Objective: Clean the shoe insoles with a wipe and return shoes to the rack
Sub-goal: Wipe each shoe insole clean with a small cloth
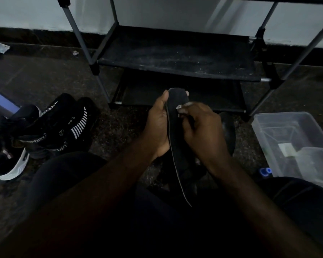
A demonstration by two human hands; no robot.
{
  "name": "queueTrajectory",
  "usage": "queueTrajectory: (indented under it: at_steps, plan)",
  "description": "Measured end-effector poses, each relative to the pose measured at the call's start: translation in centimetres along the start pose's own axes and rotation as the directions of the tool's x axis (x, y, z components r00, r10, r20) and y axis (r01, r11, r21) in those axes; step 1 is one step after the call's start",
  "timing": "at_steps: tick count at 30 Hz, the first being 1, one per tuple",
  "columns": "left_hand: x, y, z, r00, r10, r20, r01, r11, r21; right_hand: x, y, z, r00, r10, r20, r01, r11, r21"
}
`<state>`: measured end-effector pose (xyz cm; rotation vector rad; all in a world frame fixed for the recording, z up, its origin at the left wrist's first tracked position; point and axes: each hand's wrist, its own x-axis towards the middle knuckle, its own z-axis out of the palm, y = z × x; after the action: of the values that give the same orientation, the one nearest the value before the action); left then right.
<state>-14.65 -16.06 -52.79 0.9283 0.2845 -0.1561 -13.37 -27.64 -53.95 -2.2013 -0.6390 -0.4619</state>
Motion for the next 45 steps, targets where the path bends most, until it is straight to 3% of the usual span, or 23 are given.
queueTrajectory:
  at_steps: [3,6,10,14,17,19,22,24,31,38,41,43,45]
  plan:
    - [0.1,0.1,-0.2,1.0,-0.009,-0.004,0.009,1.0,-0.012,-0.9,-1.7,0.0,0.999,0.007,0.035,-0.013,0.986,0.169]
    - [0.0,0.3,-0.2,1.0,-0.001,0.008,0.001,0.999,-0.042,-0.7,-1.5,0.0,0.993,-0.087,0.075,0.081,0.993,0.08]
    - [0.1,0.1,0.1,1.0,0.015,0.01,-0.014,0.998,-0.054,0.0,-0.3,-0.1,0.999,-0.038,0.003,0.038,0.995,-0.092]
    - [0.1,0.3,0.0,1.0,-0.005,0.015,0.006,0.998,-0.062,-1.1,-2.2,0.1,0.999,-0.045,-0.01,0.046,0.994,0.102]
    - [0.0,0.5,0.2,1.0,-0.008,0.014,0.009,0.998,-0.069,-1.0,-2.0,0.1,0.996,-0.082,-0.03,0.084,0.992,0.099]
    - [-0.3,0.5,0.4,1.0,0.005,0.016,-0.004,0.996,-0.092,-0.3,-1.0,-0.4,0.996,-0.016,-0.086,0.027,0.992,0.12]
    - [-0.5,0.6,0.5,1.0,0.003,0.029,-0.001,0.998,-0.063,0.5,-0.3,-1.4,0.958,0.219,-0.183,-0.167,0.951,0.259]
    - [-0.6,0.6,0.7,1.0,-0.004,0.026,0.005,0.998,-0.058,0.5,-0.5,-1.4,0.947,0.274,-0.168,-0.212,0.925,0.316]
    - [-0.2,0.4,0.6,0.999,-0.035,-0.004,0.034,0.992,-0.122,-0.7,-2.0,0.1,0.993,0.109,-0.034,-0.106,0.991,0.086]
    - [-0.2,0.1,0.3,1.0,0.007,-0.001,-0.007,1.0,-0.024,-0.7,-2.7,-0.3,0.996,0.09,-0.002,-0.087,0.976,0.2]
    - [-0.2,0.1,0.3,1.0,0.031,-0.002,-0.031,1.0,-0.005,-0.3,-1.6,-0.3,0.999,0.028,0.025,-0.027,1.0,-0.015]
    - [-0.2,0.0,0.4,0.999,0.038,-0.004,-0.037,0.999,0.008,0.3,-0.4,-0.4,0.998,0.065,0.012,-0.063,0.989,-0.137]
    - [-0.2,-0.2,0.5,1.0,0.03,-0.003,-0.03,0.999,0.018,0.4,-0.2,-0.6,0.993,0.117,-0.009,-0.117,0.987,-0.111]
